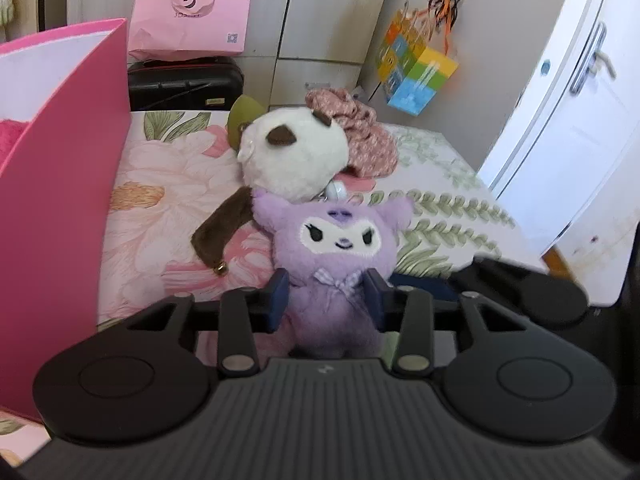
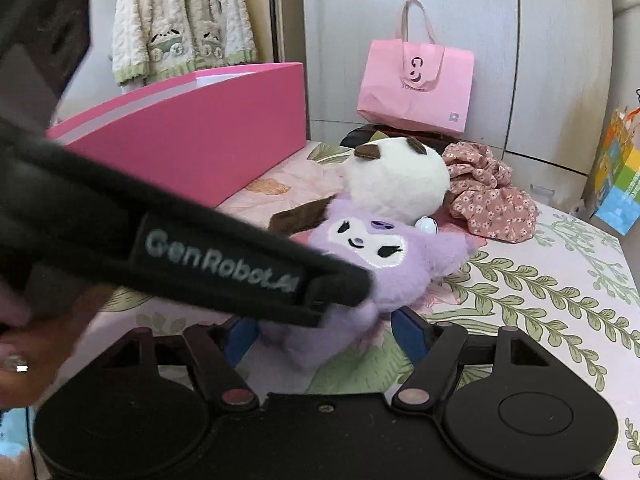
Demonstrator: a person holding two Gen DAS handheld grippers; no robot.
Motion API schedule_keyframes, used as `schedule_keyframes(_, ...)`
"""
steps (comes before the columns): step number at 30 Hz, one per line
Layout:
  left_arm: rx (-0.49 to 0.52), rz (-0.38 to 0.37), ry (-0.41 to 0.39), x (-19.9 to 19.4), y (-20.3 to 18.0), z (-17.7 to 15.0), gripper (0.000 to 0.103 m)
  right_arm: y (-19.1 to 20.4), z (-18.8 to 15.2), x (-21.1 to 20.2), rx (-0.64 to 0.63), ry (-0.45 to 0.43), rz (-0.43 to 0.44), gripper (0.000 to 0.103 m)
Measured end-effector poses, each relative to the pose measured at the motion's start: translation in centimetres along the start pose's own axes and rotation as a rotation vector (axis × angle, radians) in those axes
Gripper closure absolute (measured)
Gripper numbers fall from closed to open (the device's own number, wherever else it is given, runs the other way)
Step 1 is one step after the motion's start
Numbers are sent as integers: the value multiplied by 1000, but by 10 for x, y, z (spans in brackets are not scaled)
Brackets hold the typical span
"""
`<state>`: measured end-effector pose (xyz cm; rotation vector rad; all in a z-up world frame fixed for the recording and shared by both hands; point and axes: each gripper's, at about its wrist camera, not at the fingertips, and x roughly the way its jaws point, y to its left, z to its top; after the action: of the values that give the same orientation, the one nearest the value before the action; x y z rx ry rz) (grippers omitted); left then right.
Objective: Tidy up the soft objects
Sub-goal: 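Close the left gripper on the purple plush's body, then lift and carry the purple plush with the left gripper over the box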
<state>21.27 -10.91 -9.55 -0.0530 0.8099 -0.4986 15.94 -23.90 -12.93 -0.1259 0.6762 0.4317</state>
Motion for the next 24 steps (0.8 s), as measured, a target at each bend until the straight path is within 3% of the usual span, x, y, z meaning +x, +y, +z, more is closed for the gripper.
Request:
schedule_keyframes(2,1,-12,15,1,-1,-1,65,1,0,1,-7,-4,1,29)
schedule_keyframes(6,-9,-13,10,1,-2,-2,65,2,0,1,5,-15,0,45)
schedule_keyframes(15,53,15,-16,-12,-15,-13,65,7,-5,-10,75,-37,-15,51)
schedule_keyframes(24,54,-22,0,-41,-21,-30,65,19,-13,-38,127,-36,-5,51)
